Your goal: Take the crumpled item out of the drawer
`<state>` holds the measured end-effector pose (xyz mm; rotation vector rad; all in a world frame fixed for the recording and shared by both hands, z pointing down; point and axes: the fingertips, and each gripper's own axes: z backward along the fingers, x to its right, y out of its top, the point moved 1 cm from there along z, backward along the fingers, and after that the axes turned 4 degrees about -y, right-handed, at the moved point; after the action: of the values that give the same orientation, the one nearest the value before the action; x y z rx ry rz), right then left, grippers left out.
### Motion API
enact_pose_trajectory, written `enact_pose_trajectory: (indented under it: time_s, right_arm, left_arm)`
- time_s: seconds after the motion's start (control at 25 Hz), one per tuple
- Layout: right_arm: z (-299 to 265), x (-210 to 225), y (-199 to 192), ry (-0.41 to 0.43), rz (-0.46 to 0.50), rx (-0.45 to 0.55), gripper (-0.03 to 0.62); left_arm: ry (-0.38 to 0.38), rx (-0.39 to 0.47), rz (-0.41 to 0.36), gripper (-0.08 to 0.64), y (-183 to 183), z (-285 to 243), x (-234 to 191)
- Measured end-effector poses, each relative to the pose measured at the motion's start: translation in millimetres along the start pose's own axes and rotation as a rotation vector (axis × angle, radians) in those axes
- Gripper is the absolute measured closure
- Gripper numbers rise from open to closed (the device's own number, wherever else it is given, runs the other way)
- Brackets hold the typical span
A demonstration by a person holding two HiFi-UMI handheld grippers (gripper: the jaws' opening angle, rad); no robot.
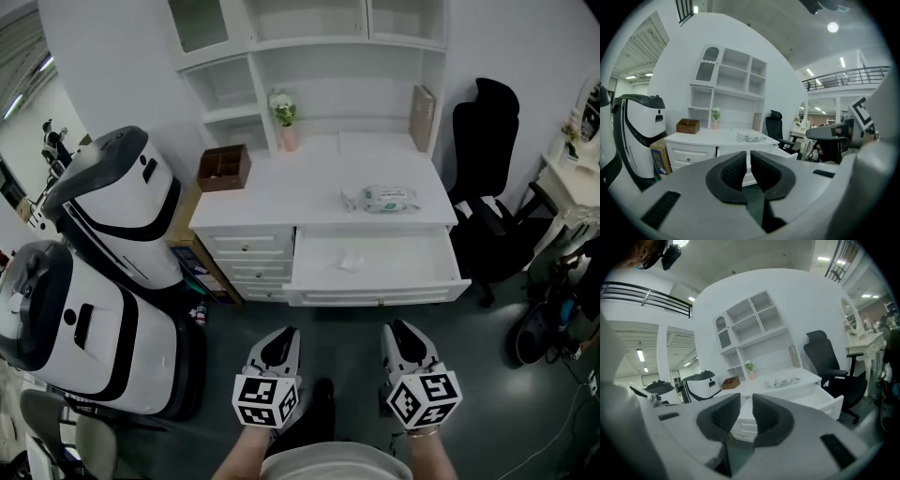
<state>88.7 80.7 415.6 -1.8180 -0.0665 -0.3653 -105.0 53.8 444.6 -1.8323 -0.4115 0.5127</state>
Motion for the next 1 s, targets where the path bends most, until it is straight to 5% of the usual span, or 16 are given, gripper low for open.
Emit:
enact_pose_trajectory:
  time_s: [1.0]
  right_arm:
    - [-148, 14, 51, -0.069, -0.007, 0.033, 0.526]
  left_arm:
    - [-0.100, 0.005, -0.006, 0.549, 57, -137, -91]
